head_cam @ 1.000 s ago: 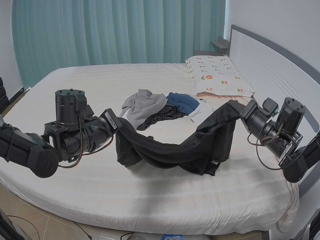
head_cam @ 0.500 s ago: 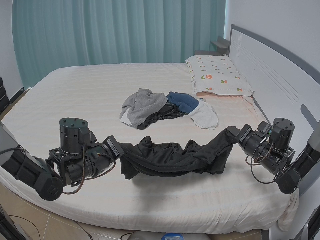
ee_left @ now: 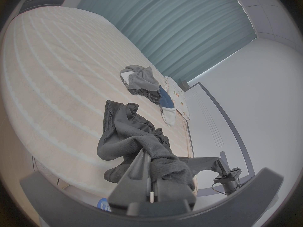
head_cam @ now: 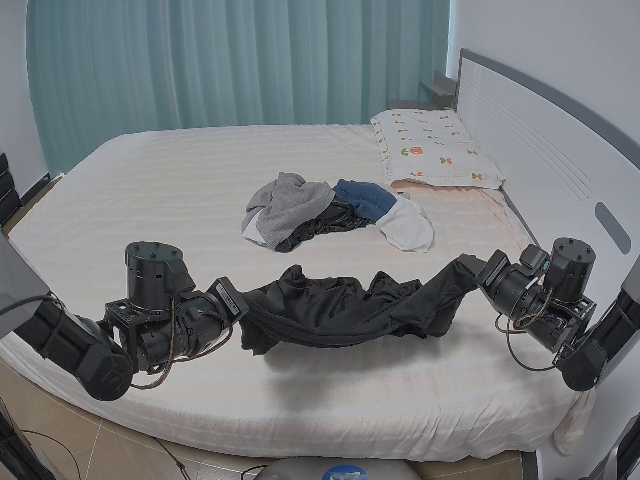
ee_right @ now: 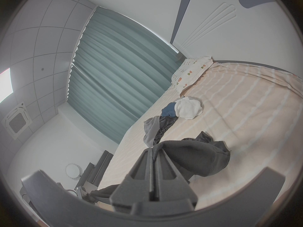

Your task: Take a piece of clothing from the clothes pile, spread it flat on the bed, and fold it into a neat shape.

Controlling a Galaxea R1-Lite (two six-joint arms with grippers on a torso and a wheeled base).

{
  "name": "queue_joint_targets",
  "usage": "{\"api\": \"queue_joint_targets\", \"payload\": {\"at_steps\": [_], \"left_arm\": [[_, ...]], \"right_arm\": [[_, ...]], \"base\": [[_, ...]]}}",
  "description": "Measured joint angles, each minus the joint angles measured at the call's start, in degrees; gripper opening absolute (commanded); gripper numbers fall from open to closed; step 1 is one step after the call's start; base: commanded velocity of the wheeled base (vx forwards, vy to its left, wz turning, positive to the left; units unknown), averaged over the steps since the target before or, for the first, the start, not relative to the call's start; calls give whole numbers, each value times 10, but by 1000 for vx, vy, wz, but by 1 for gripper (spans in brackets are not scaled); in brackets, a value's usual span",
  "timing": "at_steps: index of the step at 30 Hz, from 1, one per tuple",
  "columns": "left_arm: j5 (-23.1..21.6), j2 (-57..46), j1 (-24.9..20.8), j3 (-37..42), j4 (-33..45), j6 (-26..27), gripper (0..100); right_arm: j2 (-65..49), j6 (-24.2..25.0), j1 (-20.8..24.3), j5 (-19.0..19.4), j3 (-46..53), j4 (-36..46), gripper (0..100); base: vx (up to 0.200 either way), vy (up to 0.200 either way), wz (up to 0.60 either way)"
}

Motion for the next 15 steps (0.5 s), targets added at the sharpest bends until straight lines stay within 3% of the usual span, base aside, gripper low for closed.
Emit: {"api": "queue_joint_targets", "payload": {"at_steps": [7,15], "left_arm": [[1,1,6,-4,0,-1,0],[-2,2,21,-6,0,-2,0]], "right_arm": [[0,0,1,0,1,0,0],[2,0,0,-1,-3,0,0]], "base": [[0,0,0],[0,200,0]]}}
